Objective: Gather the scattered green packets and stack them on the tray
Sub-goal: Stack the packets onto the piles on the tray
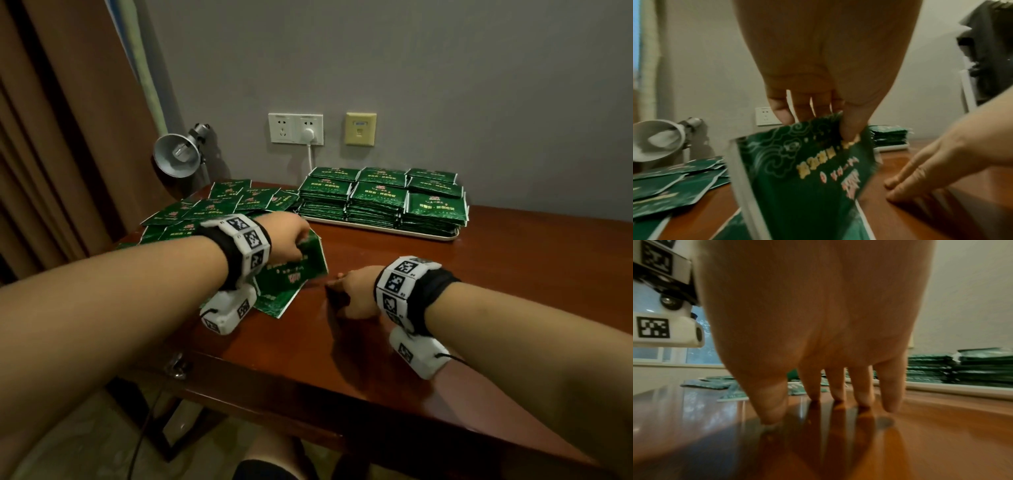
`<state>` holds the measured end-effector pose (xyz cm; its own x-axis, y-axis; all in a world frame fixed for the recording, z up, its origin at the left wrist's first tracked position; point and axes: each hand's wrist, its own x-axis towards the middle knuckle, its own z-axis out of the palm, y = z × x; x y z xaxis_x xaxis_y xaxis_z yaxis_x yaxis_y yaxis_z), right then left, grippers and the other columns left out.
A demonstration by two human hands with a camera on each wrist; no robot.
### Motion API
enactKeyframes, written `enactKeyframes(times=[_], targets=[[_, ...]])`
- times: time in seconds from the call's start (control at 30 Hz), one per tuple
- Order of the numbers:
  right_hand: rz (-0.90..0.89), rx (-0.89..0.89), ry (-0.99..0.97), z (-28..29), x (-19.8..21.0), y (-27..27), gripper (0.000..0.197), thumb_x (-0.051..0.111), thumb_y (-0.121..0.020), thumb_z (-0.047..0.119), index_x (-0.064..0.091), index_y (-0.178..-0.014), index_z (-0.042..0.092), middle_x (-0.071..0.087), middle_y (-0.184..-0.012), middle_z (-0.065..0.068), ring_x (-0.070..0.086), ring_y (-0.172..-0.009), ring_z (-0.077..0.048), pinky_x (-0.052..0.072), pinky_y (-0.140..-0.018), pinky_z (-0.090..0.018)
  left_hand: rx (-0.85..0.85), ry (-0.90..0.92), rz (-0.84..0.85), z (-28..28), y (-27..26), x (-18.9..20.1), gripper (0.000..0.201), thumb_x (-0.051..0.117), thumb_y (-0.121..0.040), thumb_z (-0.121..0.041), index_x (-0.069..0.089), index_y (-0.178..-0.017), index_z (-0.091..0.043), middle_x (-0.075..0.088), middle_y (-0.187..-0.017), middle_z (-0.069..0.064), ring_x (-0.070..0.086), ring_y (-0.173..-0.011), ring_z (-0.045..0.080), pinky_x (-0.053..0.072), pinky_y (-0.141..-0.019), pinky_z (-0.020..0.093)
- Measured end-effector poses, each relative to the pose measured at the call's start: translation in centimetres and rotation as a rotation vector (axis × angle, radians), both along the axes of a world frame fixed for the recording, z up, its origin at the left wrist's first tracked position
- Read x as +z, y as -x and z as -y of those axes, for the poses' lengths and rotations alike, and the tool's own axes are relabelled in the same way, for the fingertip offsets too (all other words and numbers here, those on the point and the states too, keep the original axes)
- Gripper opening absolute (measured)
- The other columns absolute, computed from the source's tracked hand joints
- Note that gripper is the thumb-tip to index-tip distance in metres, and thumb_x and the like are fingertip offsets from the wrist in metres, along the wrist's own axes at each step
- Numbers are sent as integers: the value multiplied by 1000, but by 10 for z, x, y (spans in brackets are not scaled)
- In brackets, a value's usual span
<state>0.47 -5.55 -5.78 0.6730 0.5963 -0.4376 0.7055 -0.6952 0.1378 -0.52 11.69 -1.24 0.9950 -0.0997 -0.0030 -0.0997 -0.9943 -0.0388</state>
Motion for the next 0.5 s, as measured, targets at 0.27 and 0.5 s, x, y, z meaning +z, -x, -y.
enactKeyframes(times=[0.27, 0.5], targets=[[97, 30, -138, -63, -3, 13, 67, 59, -87, 48, 38, -143, 17, 49, -136, -10, 55, -117, -31, 52, -87, -41, 496, 370, 74, -71, 32, 13, 48, 58, -82, -6, 44, -126, -15, 57, -95, 10, 62, -82, 28, 58, -69, 37], [21, 162, -39, -81, -7, 20, 71, 48, -92, 58, 17, -153, 38, 30, -157, -1, 45, -132, -30, 45, -99, -40, 590, 305, 48, -92, 47, 2, 15, 57, -82, -11, 61, -92, -1, 64, -90, 15, 64, -80, 29, 53, -61, 34]])
